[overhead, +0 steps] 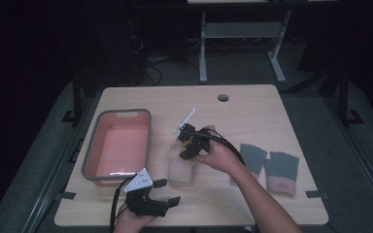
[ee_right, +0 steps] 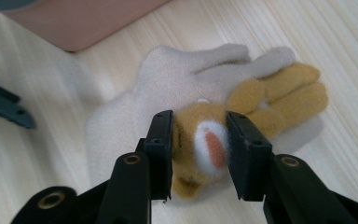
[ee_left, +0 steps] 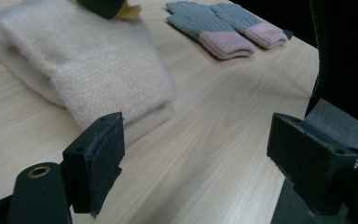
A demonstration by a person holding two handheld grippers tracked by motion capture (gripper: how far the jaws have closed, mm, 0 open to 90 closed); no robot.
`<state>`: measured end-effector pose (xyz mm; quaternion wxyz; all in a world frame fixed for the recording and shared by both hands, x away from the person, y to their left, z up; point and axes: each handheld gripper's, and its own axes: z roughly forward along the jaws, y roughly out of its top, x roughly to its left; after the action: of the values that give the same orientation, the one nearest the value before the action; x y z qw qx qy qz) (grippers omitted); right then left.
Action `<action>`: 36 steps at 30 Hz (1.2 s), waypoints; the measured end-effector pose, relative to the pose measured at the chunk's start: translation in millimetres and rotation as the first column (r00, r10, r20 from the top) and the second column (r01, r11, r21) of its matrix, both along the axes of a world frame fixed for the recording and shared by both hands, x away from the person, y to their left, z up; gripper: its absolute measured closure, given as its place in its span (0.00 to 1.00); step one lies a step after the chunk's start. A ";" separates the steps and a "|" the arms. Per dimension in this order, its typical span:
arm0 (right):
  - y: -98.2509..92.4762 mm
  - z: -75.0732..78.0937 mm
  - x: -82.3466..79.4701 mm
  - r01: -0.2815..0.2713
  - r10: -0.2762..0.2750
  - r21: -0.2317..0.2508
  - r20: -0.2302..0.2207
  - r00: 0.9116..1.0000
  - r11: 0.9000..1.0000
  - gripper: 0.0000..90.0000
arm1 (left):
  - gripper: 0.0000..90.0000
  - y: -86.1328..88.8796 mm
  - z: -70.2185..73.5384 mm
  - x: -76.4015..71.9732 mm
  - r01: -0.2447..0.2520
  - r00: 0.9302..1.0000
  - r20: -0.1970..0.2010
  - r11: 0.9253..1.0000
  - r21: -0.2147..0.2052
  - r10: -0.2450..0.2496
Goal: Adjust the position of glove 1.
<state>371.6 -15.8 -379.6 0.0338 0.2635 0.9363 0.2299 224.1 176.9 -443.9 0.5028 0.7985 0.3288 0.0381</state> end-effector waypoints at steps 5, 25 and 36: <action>-0.3 -12.3 8.8 0.018 -0.018 -0.003 -0.035 0.999 1.000 0.68 | 0.21 -0.3 0.7 -0.2 -0.002 1.000 0.002 1.000 -0.006 0.002; -1.6 -24.7 11.2 0.031 -0.029 0.032 -0.054 0.998 0.999 0.54 | 0.21 -0.5 -0.2 0.4 -0.006 1.000 -0.004 1.000 -0.007 0.006; 20.3 -20.5 8.5 -0.010 0.010 0.022 -0.013 1.000 1.000 0.50 | 0.21 -1.1 -0.8 1.0 0.000 1.000 -0.004 1.000 0.000 0.000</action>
<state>380.1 4.6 -400.1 0.0234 0.2608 0.9351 0.2386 225.2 175.8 -444.7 0.5024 0.7985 0.3297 0.0366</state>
